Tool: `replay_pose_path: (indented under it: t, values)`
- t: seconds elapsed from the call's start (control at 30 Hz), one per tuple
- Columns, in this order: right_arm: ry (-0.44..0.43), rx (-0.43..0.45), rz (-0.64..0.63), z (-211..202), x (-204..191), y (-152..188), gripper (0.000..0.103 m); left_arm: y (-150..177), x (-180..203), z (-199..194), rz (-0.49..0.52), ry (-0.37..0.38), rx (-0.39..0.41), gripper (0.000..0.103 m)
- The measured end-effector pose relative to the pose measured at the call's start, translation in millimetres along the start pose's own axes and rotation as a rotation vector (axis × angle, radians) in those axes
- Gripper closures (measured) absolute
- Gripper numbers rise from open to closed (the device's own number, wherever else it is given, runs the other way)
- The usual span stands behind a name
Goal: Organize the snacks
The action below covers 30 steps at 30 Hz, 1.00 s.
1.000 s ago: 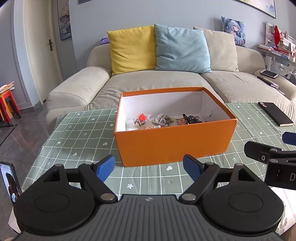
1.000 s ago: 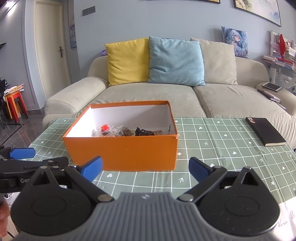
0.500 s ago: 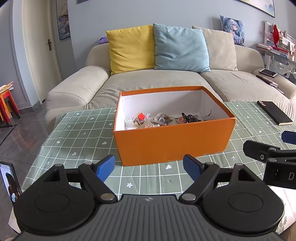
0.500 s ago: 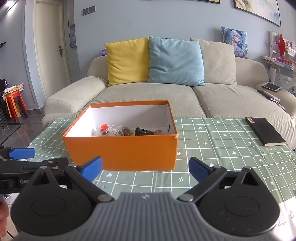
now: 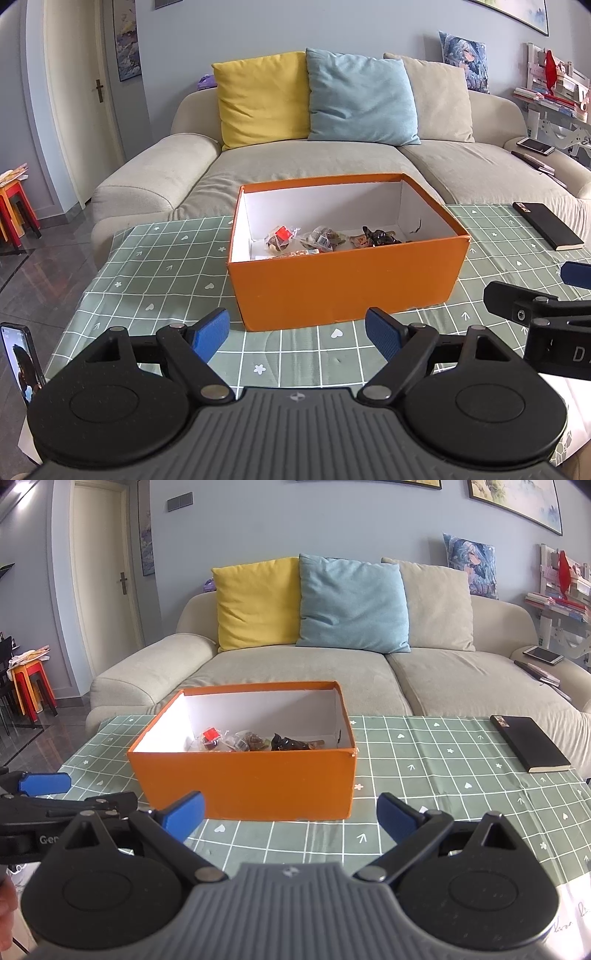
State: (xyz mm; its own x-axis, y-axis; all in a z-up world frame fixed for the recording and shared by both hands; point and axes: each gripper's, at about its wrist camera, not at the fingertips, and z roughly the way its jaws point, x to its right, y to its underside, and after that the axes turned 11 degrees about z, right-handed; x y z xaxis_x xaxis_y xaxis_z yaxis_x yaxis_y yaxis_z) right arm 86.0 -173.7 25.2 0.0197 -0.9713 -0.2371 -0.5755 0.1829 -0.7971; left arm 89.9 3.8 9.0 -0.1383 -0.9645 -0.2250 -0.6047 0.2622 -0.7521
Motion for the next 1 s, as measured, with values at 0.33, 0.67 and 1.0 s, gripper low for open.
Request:
replay_pose_path:
  t: [0.33, 0.67, 1.0]
  values:
    - [0.000, -0.003, -0.002, -0.2, 0.3, 0.5, 0.007, -0.2, -0.5, -0.3, 0.000, -0.002, 0.000, 0.005]
    - [0.001, -0.004, -0.002, -0.2, -0.2, 0.7, 0.006, 0.4, -1.3, -0.6, -0.001, 0.000, -0.008, 0.007]
    - [0.001, -0.010, -0.001, 1.3, -2.1, 3.7, 0.006, -0.7, 1.4, -1.3, 0.015, -0.001, 0.005, 0.007]
